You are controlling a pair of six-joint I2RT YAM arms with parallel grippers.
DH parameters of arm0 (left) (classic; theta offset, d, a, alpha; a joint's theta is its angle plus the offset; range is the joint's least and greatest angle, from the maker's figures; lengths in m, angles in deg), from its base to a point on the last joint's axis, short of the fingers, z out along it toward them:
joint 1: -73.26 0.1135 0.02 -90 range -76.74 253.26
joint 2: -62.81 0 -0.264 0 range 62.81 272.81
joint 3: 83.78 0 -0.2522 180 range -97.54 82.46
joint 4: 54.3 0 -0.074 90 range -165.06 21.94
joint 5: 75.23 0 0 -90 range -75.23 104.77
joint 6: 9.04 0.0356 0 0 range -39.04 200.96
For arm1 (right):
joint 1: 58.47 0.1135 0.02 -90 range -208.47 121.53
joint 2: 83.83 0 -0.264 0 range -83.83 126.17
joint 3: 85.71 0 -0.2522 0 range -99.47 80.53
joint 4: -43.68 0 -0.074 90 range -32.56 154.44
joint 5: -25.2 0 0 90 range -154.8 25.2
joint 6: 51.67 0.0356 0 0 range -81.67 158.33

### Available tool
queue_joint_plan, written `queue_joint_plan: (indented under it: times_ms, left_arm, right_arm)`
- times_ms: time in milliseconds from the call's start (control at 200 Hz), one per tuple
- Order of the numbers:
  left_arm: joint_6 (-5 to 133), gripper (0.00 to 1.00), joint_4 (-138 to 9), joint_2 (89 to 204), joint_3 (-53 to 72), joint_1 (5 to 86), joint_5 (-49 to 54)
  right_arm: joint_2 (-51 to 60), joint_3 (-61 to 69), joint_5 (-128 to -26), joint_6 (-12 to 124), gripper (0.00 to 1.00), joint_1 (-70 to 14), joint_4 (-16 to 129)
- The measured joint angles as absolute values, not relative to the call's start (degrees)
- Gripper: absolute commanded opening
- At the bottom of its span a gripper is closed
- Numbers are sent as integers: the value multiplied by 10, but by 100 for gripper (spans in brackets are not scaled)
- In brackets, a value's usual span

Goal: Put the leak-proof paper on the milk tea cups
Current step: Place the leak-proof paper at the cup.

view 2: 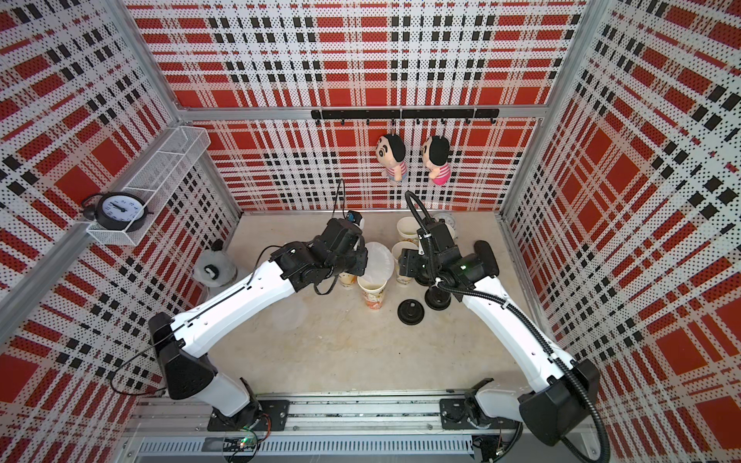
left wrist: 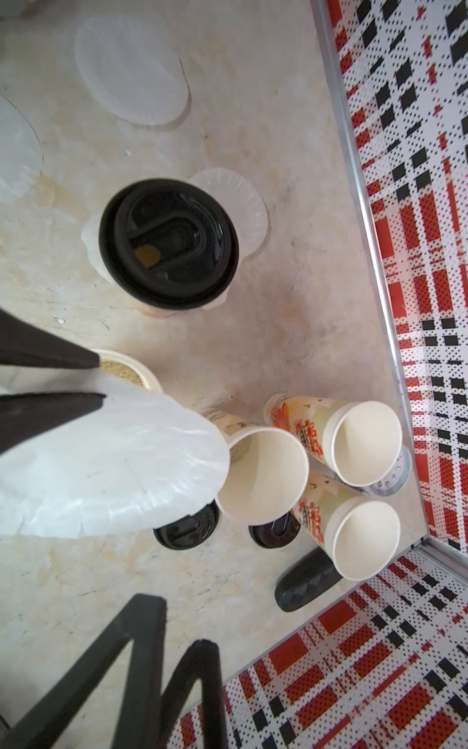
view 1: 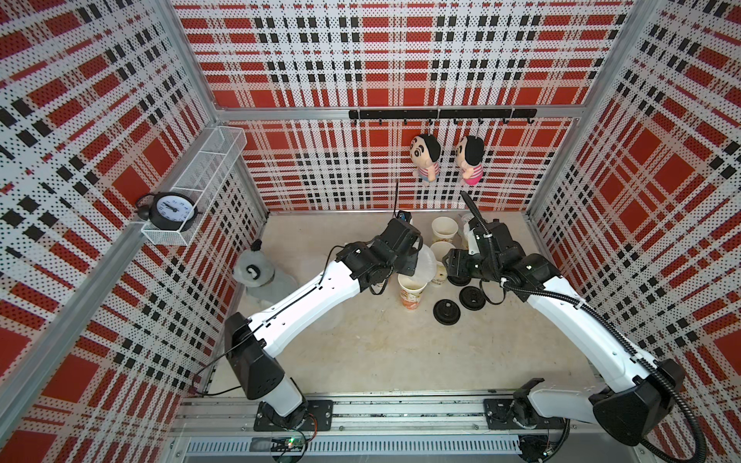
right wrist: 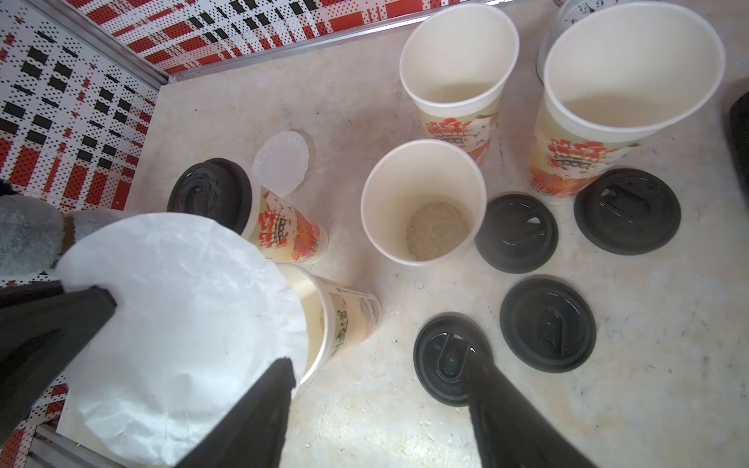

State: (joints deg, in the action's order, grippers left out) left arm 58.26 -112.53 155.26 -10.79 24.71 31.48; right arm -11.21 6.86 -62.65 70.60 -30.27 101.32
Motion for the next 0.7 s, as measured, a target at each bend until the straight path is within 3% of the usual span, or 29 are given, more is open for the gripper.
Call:
queue_joint_plan:
  times_ms: [701]
  left_arm:
    - [555,17,-1087,1572,-28,245,315]
  right_arm:
    - [-116,83,-640,708,71,-316,1010]
